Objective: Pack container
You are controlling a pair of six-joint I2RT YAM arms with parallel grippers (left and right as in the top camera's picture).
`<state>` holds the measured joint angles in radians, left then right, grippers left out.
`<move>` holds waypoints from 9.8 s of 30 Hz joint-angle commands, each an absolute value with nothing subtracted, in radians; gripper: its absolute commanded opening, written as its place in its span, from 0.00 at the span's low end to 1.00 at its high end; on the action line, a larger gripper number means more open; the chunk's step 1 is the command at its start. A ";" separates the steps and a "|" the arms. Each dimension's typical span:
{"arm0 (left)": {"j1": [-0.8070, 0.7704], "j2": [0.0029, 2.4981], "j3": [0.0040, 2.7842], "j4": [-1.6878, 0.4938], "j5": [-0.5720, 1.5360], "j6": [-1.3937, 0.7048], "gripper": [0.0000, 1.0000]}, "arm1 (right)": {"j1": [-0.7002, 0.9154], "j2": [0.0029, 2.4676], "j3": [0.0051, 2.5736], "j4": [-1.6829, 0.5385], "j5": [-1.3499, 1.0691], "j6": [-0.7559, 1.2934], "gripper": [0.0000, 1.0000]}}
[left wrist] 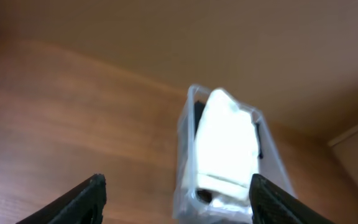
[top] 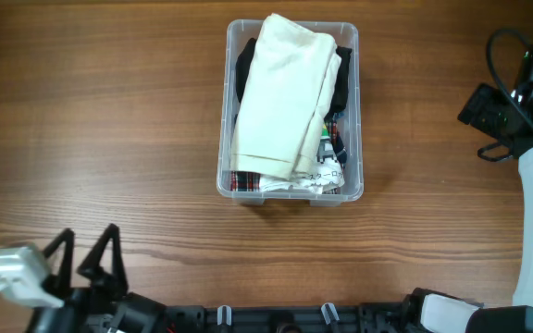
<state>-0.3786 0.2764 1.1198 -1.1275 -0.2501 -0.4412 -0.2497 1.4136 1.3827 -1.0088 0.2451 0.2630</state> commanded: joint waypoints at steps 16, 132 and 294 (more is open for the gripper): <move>-0.382 0.231 0.492 -0.744 -0.282 -0.559 1.00 | -0.250 1.404 1.399 -1.007 0.262 0.262 1.00; -0.079 0.122 0.030 -0.118 -0.050 0.105 1.00 | -0.250 1.404 1.399 -1.006 0.262 0.262 1.00; -0.079 0.140 0.030 -0.119 -0.050 0.105 1.00 | 0.010 0.004 0.005 0.013 -0.155 0.010 1.00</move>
